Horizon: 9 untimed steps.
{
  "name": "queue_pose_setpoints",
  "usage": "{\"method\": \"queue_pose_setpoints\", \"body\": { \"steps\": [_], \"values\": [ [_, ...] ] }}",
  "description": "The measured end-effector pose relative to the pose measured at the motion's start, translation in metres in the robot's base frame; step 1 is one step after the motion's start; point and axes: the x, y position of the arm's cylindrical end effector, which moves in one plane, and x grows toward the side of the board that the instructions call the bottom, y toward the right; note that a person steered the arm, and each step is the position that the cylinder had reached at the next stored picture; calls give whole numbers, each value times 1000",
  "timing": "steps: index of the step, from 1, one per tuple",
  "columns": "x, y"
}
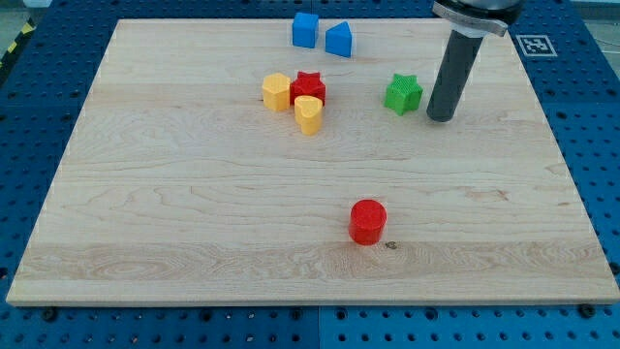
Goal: Slightly push the green star towards the green circle
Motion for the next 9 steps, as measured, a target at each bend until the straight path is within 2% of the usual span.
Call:
{"method": "queue_pose_setpoints", "body": {
  "steps": [1, 2, 4, 5, 7, 8, 9],
  "values": [
    [9, -38],
    [-1, -69],
    [-19, -70],
    [-37, -48],
    [-9, -29],
    [-35, -13],
    [-35, -8]
  ]
}}
